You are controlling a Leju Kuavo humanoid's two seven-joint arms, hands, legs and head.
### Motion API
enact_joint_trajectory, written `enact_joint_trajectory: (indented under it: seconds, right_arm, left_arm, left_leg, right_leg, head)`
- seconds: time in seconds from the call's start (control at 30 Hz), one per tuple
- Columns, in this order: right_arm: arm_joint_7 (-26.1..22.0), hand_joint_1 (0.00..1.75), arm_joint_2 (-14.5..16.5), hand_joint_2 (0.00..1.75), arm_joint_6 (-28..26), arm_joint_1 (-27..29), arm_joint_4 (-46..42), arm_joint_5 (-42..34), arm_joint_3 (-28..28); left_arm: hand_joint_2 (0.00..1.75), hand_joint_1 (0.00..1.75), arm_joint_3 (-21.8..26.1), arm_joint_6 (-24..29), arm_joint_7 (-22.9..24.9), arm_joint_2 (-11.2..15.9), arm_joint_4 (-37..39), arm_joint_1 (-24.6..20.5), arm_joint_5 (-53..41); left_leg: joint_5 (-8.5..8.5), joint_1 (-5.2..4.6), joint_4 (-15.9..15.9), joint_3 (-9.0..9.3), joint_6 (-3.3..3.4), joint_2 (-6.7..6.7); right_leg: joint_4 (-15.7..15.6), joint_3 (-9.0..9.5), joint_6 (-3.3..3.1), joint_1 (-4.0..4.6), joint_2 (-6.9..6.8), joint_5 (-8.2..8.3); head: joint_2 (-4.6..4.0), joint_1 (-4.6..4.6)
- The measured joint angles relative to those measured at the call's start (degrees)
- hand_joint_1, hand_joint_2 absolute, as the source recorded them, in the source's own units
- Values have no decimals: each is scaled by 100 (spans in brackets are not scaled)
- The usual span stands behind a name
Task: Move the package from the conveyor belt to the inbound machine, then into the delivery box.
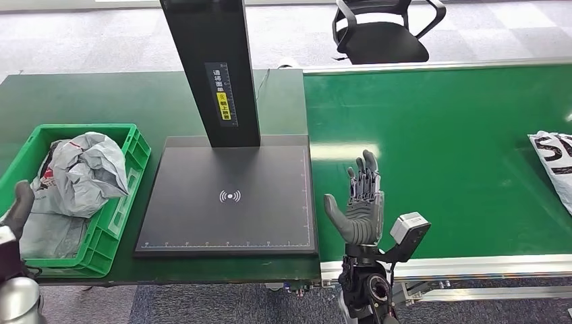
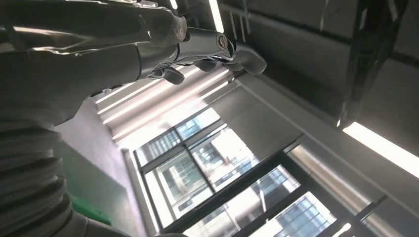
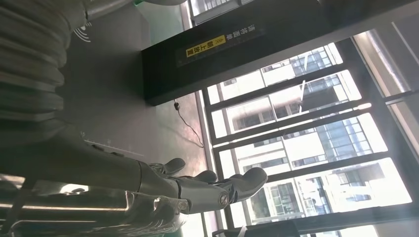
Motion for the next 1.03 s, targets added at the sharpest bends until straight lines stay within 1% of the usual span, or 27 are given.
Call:
enact_joint_trajectory:
  seconds: [0.13,0.2,0.27,0.33,0.4,0.47,0.53,0.6,0.73,0.87,1.03]
  right_arm:
    - [20,0,15,175,-51,0,0,50,-7]
    - [25,0,15,175,-107,1,0,86,-12]
    - [25,0,15,87,-195,5,0,189,-19]
    - [28,0,13,0,-308,16,0,438,-20]
    - [57,0,6,0,-383,42,5,784,3]
    - [101,0,-1,87,-403,91,24,1113,46]
    - [144,0,-3,175,-422,169,52,1422,85]
    - [199,0,-4,175,-449,274,80,1726,111]
    - [257,0,-21,175,-439,537,120,2143,146]
    - [260,0,-35,175,-342,711,162,2326,148]
    - [250,0,-36,175,-280,784,201,2396,163]
  left_arm:
    - [175,0,-186,461,-467,-385,-736,576,224]
    - [175,0,-387,467,-584,-549,-972,814,356]
    - [175,0,-664,205,-570,-695,-1103,992,476]
    - [175,0,-1063,-438,-420,-819,-1115,1092,594]
    - [175,0,-1529,-1257,-223,-936,-972,1116,703]
    - [175,0,-1948,-1906,-83,-1066,-680,1103,806]
    - [175,0,-2274,-2396,26,-1211,-291,1072,866]
    - [175,0,-2498,-2721,109,-1355,106,1045,810]
    - [175,0,-2710,-3059,158,-1620,634,1082,664]
    - [175,0,-2765,-3233,159,-1799,878,1171,550]
    - [175,0,-2826,-3310,160,-1910,1041,1194,482]
  left_leg:
    - [0,0,0,3,0,-1]
    - [0,0,0,6,0,-4]
    - [0,0,0,10,0,-8]
    - [1,0,1,12,1,-15]
    - [1,-1,1,14,1,-19]
    - [1,-2,1,15,1,-19]
    - [0,-2,1,15,1,-19]
    - [0,-3,1,14,1,-20]
    - [-2,-2,0,7,1,-19]
    - [-2,-2,0,3,1,-19]
    - [-1,-2,0,7,1,-19]
  right_leg:
    - [-2,2,0,0,-1,0]
    - [-2,5,0,0,-2,0]
    - [-3,7,0,0,-3,0]
    - [-4,11,0,0,-8,0]
    - [-5,17,0,-2,-11,1]
    - [-5,20,0,-3,-11,1]
    - [-5,20,1,-4,-11,1]
    - [-4,19,1,-4,-11,1]
    - [-4,13,1,-3,-11,0]
    - [-4,8,1,-3,-11,0]
    - [-5,13,1,-3,-11,0]
  head:
    - [0,-1]
    - [0,-2]
    - [0,-2]
    - [0,-1]
    - [0,-1]
    - [0,-2]
    - [0,-1]
    - [0,-2]
    - [0,-3]
    - [0,-2]
    - [0,-3]
